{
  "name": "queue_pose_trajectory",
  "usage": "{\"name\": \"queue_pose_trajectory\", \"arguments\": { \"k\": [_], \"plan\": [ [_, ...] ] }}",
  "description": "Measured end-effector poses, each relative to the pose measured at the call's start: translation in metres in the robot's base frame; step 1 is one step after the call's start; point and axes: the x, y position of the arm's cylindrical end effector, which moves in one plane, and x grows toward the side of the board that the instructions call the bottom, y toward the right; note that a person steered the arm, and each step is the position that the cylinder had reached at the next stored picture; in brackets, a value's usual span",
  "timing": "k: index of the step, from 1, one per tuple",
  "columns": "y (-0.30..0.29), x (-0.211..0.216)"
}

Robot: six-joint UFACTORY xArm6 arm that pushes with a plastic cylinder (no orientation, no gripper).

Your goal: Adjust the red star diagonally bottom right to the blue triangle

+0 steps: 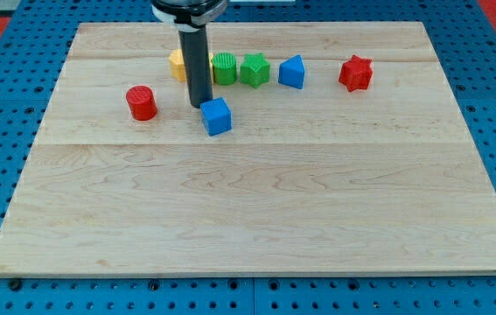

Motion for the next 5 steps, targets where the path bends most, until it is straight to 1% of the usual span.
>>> {"name": "queue_pose_trajectory", "arguments": {
  "k": [1,2,3,4,5],
  "plan": [
    [0.013,-0.006],
    [0.099,-0.001],
    [0.172,0.012],
    [0.281,0.01],
    [0.331,-0.039]
  ]
}}
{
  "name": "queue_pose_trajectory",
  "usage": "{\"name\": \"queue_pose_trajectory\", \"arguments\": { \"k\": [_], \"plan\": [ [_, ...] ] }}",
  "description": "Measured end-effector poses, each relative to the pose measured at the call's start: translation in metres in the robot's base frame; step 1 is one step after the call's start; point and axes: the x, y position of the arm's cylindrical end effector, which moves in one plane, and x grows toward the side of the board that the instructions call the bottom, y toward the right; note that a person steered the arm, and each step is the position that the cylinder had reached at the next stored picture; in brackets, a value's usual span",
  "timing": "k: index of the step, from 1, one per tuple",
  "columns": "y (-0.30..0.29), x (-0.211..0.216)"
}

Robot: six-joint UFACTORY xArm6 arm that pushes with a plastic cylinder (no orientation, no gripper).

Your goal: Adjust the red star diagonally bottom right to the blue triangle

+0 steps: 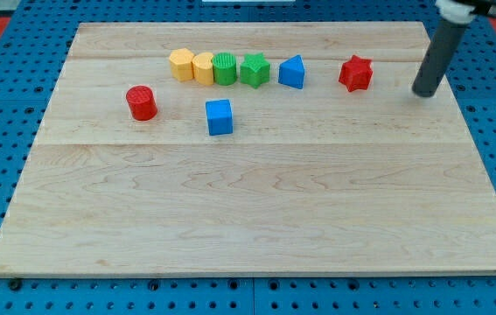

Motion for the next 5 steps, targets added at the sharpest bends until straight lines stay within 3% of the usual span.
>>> {"name": "queue_pose_trajectory", "arguments": {
  "k": [1,3,5],
  "plan": [
    [-0.037,-0.03],
    [-0.177,-0.028],
    [-0.135,-0.074]
  ]
}}
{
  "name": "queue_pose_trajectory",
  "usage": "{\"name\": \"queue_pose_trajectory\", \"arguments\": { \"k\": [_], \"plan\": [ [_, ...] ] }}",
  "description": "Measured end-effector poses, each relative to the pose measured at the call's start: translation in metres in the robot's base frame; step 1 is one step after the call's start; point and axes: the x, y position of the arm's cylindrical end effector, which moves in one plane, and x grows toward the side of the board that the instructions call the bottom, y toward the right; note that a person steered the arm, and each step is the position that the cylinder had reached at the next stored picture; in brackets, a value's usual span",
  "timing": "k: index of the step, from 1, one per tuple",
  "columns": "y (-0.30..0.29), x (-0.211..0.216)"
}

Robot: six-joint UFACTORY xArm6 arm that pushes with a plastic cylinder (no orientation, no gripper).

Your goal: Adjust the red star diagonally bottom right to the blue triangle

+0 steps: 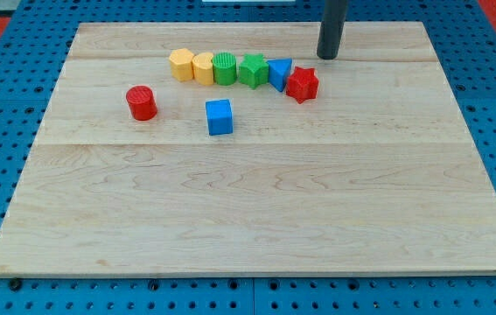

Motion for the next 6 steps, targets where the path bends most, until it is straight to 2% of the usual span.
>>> {"name": "queue_pose_trajectory", "arguments": {
  "k": [3,6],
  "plan": [
    [-0.065,-0.033],
    [-0.076,0.009]
  ]
}}
